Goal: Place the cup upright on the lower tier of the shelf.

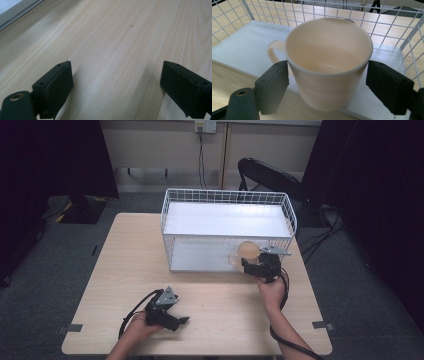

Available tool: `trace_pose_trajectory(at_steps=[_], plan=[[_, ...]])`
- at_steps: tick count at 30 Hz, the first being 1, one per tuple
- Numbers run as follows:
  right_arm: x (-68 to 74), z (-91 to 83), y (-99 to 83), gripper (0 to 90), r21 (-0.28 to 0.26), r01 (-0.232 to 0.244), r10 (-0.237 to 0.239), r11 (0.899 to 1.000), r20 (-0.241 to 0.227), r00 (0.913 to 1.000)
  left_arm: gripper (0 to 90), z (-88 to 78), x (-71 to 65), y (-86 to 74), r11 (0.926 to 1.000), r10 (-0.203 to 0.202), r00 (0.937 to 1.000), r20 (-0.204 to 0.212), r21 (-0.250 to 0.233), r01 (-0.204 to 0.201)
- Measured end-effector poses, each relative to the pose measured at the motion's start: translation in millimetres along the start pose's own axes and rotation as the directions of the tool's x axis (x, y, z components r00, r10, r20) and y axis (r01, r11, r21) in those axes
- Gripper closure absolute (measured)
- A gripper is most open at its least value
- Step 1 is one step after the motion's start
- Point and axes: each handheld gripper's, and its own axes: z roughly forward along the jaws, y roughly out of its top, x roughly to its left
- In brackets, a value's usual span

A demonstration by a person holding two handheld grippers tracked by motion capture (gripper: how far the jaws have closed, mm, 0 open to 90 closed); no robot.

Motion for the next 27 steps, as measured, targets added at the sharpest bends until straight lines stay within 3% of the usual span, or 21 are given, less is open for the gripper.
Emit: trace_pose_trajectory(at_steps=[19, 22, 27], plan=[[0.9, 2.0, -1.1, 26.8, 0.005, 0.026, -0.026, 1.0, 0.001, 0.9997, 10.7, 0.0, 0.0, 0.0, 1.0, 0.0, 1.0, 0.0, 0.0, 0.0], [1.7, 2.7, 0.1, 33.8, -0.001, 0.025, -0.025, 1.0, -0.002, 0.9997, 10.7, 0.0, 0.0, 0.0, 1.0, 0.0, 1.0, 0.0, 0.0, 0.0], [2.3, 3.9, 2.4, 37.0, 0.002, 0.024, -0.024, 1.0, -0.009, 0.9997, 10.7, 0.0, 0.0, 0.0, 1.0, 0.0, 1.0, 0.0, 0.0, 0.0]])
